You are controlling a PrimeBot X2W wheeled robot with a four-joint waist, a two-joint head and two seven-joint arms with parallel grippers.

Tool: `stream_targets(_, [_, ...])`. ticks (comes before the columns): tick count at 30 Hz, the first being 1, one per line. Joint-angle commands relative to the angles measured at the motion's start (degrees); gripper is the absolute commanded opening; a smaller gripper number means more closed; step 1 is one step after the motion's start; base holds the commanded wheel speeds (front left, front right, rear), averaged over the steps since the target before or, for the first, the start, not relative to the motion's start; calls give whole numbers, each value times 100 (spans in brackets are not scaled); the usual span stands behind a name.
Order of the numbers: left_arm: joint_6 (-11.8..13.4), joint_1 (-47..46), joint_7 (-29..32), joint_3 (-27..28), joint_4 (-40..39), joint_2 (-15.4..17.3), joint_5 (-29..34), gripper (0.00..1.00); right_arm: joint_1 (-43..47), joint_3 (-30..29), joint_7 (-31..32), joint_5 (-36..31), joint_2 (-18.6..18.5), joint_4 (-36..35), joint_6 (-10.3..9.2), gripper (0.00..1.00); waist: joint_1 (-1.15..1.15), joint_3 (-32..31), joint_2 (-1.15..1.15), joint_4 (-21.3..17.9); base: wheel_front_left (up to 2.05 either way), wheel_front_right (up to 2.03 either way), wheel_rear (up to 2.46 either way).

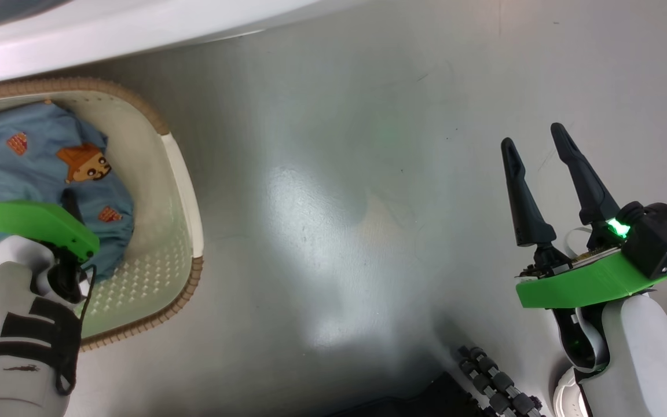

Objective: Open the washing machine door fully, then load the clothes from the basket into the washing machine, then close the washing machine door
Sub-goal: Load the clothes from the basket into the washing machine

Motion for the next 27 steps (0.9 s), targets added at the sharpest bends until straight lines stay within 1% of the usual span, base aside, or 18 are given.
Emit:
stream_targets(1, [71, 144, -64, 64, -13, 212, -37, 81, 161, 93, -32, 96, -32, -108, 9, 100, 0, 8, 0, -4, 0, 0, 0])
stream_targets(2, [80, 146, -64, 60, -13, 214, -41, 82, 158, 92, -32, 97, -31, -111, 9, 100, 0, 11, 0, -6, 0, 0, 0])
stream_targets(4, [95, 144, -72, 46, -13, 212, -41, 91, 156, 91, -32, 96, -31, -115, 9, 100, 0, 19, 0, -9, 0, 0, 0])
stream_targets(6, [100, 140, -80, 32, -13, 206, -43, 95, 160, 85, -32, 92, -33, -114, 9, 100, 0, 24, 0, -5, 0, 0, 0])
stream_targets(9, [107, 132, -93, 12, -13, 204, -47, 94, 165, 87, -32, 91, -40, -109, 9, 100, 0, 28, 0, -2, 0, 0, 0])
stream_targets(12, [114, 130, -89, -26, -13, 207, -33, 86, 164, 82, -32, 97, -40, -111, 9, 100, 0, 27, 0, -2, 0, 0, 0])
stream_targets(15, [120, 124, -81, -44, -13, 211, -40, 70, 163, 81, -32, 101, -43, -118, 9, 100, 0, 30, 0, -1, 0, 0, 0])
stream_targets(17, [122, 124, -68, -61, -13, 215, -40, 55, 162, 84, -32, 103, -45, -121, 9, 100, 0, 35, 0, -3, 0, 0, 0])
stream_targets(18, [120, 126, -61, -70, -13, 216, -40, 49, 160, 83, -32, 103, -45, -121, 9, 100, 0, 38, 0, -5, 0, 0, 0])
stream_targets(21, [122, 132, -50, -90, -13, 216, -46, 45, 158, 75, -32, 102, -45, -123, 9, 100, 0, 47, 0, -11, 0, 0, 0])
stream_targets(27, [120, 144, -46, -122, -13, 195, -59, 39, 162, 63, -32, 96, -46, -123, 9, 100, 0, 52, 0, -13, 0, 0, 0])
